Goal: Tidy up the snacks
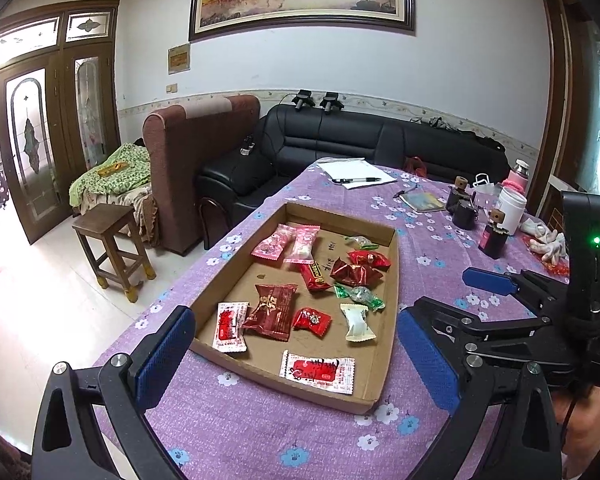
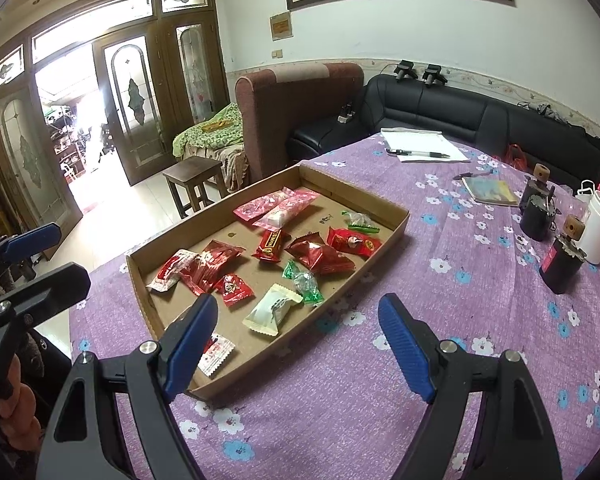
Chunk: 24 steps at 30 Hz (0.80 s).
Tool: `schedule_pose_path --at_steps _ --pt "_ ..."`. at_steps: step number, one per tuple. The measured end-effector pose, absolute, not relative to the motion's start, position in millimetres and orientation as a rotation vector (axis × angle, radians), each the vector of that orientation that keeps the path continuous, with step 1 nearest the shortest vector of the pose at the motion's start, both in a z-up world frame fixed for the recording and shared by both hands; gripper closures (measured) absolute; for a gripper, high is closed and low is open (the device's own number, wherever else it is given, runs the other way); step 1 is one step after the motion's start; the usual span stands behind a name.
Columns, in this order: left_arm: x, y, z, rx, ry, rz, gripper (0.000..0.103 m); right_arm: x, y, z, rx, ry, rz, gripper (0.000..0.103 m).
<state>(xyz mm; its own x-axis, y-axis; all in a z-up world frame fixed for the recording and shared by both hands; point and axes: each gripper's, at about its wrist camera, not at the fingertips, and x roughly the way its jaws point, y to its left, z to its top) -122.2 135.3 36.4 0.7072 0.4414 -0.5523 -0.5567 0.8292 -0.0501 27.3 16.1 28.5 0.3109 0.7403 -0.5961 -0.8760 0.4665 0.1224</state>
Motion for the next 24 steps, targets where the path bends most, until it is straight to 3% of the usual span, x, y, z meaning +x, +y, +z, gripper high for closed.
schedule_pose_path --at_steps 24 --pt "-119.8 141.7 36.3 -0.213 0.574 0.545 0.001 32.3 14.3 30.3 -0.245 0.637 1.076 0.021"
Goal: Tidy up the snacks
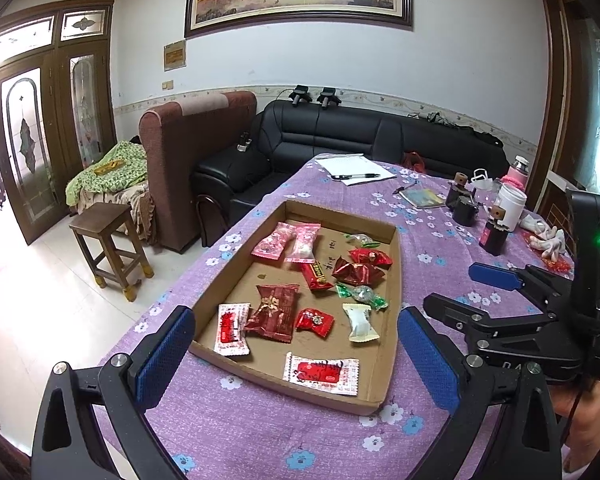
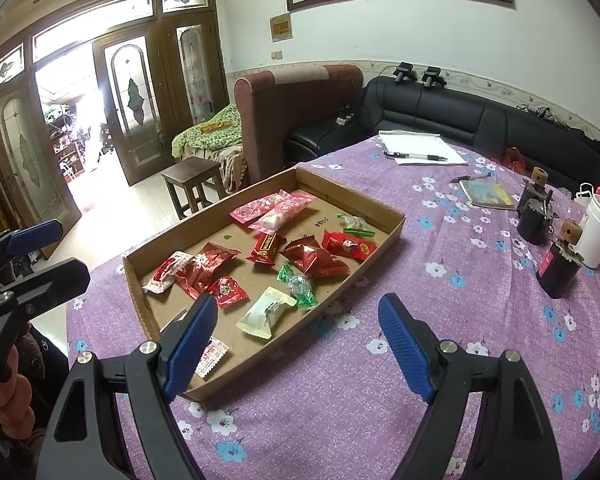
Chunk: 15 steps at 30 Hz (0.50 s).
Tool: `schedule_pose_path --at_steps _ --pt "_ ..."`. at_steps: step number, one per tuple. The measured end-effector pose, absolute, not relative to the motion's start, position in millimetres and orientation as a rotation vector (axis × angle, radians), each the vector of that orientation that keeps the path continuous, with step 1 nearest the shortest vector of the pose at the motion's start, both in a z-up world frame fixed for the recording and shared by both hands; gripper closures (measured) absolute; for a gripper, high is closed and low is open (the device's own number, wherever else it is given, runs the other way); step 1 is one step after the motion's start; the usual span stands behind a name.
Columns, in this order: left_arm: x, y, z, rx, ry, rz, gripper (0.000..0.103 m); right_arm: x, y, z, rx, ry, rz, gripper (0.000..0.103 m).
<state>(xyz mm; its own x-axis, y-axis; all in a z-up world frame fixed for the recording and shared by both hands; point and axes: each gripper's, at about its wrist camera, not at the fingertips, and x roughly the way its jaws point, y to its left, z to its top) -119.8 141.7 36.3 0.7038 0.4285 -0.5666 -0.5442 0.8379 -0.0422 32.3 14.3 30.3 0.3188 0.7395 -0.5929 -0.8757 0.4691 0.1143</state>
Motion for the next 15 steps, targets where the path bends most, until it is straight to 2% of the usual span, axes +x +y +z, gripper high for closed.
schedule_pose_path --at_steps 15 --pt "-121.2 145.2 38.8 -0.207 0.571 0.552 0.001 31.6 14.1 30.9 -0.246 0.631 1.077 0.021"
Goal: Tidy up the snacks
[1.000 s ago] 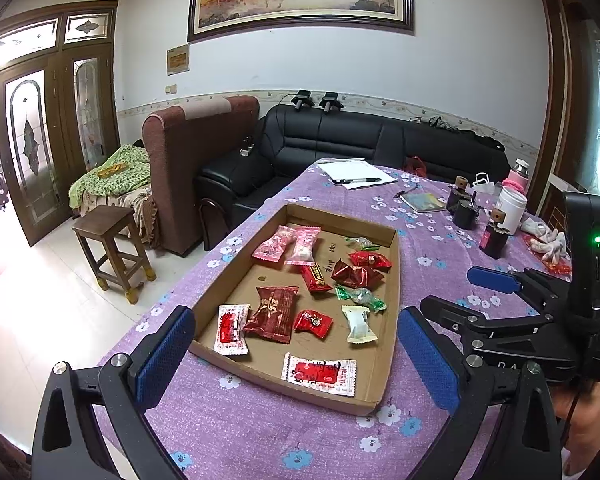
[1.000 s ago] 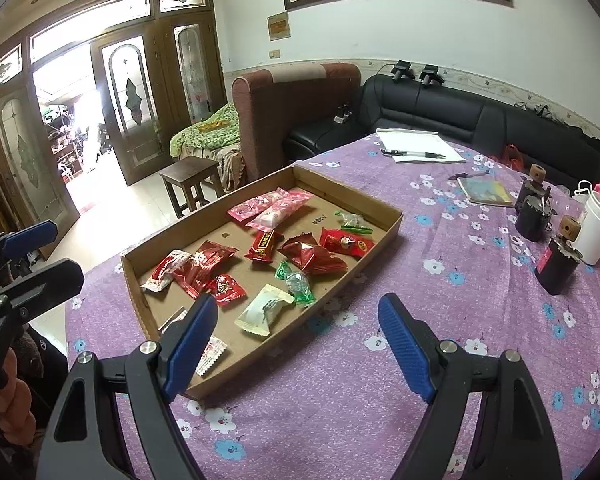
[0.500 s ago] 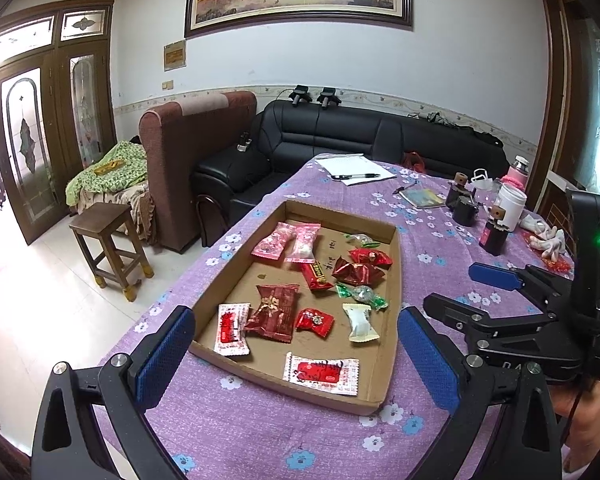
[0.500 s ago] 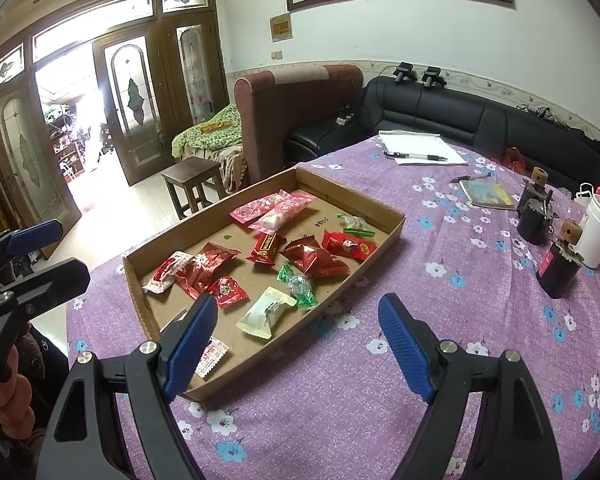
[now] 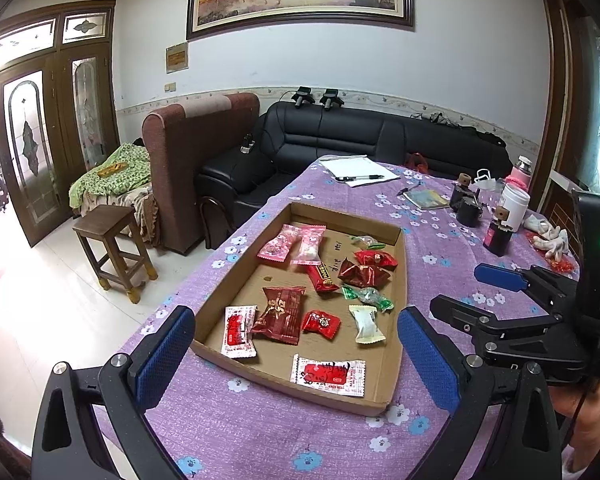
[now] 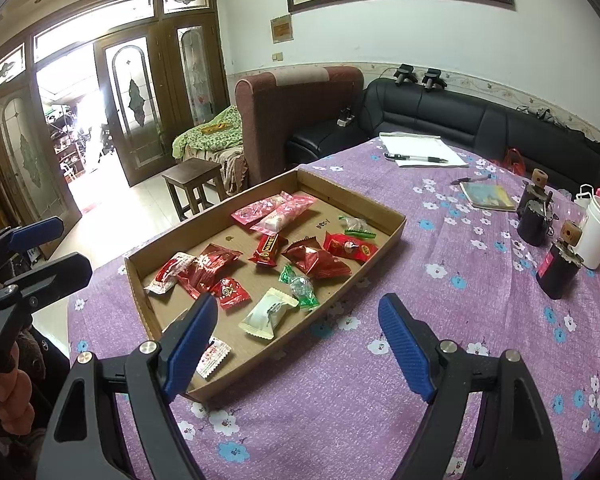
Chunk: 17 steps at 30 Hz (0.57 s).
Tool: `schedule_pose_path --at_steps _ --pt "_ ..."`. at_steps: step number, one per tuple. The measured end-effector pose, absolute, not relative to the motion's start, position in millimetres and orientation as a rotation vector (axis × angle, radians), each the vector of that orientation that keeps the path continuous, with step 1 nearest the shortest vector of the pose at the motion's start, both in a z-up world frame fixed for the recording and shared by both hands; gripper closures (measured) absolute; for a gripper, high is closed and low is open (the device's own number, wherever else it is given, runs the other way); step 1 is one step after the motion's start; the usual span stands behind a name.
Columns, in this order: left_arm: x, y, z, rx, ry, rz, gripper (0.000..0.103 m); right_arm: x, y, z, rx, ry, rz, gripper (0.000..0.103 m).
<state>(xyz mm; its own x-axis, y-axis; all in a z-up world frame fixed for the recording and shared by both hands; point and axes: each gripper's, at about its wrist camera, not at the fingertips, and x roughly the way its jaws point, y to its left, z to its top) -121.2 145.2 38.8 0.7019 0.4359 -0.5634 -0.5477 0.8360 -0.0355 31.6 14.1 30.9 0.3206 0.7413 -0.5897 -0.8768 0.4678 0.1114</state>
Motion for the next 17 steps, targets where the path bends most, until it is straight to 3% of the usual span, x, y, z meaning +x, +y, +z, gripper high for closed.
schedule_pose_path --at_steps 17 --pt "-117.2 142.1 31.1 -0.165 0.582 0.541 0.001 27.9 18.0 29.4 -0.244 0.633 1.086 0.021"
